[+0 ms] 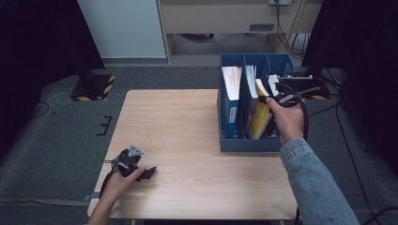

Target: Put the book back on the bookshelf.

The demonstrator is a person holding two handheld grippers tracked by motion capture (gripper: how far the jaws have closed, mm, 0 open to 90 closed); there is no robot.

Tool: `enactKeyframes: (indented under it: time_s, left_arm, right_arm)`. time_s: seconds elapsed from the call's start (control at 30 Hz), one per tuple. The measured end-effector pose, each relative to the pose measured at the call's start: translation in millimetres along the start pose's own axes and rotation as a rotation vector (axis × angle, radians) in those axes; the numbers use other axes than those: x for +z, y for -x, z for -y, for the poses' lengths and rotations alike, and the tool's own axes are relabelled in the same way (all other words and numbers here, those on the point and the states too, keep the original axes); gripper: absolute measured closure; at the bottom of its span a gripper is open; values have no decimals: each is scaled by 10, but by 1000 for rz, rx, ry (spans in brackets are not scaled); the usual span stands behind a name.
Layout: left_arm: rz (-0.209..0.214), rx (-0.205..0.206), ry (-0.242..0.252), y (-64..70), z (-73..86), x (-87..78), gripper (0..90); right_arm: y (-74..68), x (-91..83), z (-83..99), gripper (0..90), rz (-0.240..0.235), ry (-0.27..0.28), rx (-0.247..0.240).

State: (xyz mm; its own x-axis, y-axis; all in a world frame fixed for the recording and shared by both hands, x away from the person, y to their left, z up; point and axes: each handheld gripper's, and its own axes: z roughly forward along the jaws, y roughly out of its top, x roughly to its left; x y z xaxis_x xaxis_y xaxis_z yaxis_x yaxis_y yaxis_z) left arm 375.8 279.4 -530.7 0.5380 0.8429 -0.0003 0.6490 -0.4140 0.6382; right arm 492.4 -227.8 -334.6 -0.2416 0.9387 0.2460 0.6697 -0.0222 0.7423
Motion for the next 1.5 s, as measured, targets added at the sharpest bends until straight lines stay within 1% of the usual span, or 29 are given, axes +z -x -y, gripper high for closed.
enactKeyframes:
  time_s: [0.13,0.23,0.3,0.43,0.47,0.6,0.77,0.9,0.97,1.0,1.03,1.17,1.33,1.5]
  left_arm:
    - [-1,-1,-1,3,-1,-1,0]
    - [-1,-6,4,6,2,1,0]
    - [-2,-7,3,8,3,0,0]
    - [-2,-7,3,8,2,0,0]
    - [-2,-7,3,9,2,0,0]
    - [-2,-8,3,10,2,0,0]
    - [-3,-5,3,9,3,-1,0]
    - [-3,-4,3,8,3,-1,0]
    - [-3,-4,4,8,3,-1,0]
    - [-3,-4,4,8,3,-1,0]
    - [-2,-3,3,7,2,-1,0]
    - [-2,-3,3,7,2,-1,0]
    - [-2,-3,3,7,2,-1,0]
    - [-2,-3,4,7,2,0,0]
  right_arm:
    - [3,44,-38,740,3,-2,11]
    - [12,72,-76,739,5,2,6]
    - [22,97,-85,738,-1,6,23]
    - [46,122,-96,737,-7,22,38]
    - [49,125,-102,737,-8,27,52]
    - [58,151,-134,737,-4,34,49]
    - [35,215,-193,738,8,41,46]
    - [44,247,-211,738,11,49,48]
    - [42,258,-217,738,18,52,61]
    - [42,258,-217,738,18,52,61]
    - [46,273,-222,738,21,63,55]
    - [50,300,-226,738,27,64,64]
    - [41,339,-236,738,40,79,63]
    - [29,373,-294,738,43,72,55]
